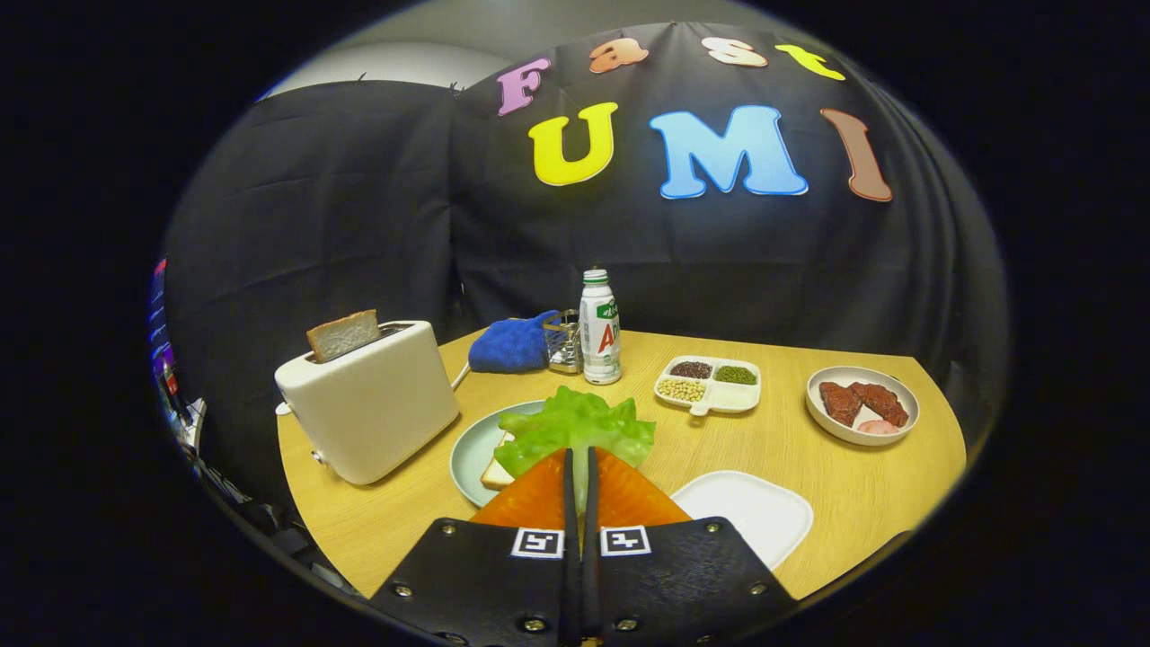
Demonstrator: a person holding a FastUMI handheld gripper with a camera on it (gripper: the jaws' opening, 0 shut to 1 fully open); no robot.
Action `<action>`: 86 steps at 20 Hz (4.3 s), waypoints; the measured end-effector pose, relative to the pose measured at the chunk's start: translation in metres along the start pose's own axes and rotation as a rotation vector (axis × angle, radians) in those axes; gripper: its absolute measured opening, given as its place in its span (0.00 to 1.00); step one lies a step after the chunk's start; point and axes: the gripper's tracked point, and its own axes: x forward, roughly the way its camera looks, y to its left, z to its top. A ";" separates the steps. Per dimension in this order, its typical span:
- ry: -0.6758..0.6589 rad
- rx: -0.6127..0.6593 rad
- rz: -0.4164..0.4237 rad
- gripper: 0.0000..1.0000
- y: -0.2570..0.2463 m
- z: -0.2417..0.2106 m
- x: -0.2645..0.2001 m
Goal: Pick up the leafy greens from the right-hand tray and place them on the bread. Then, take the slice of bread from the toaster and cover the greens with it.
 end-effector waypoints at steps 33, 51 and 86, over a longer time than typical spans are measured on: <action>-0.285 0.038 -0.044 0.69 0.103 0.067 0.009; -0.326 -0.086 0.095 0.75 0.315 0.117 0.035; -0.355 -0.071 -0.048 0.02 0.315 0.146 0.079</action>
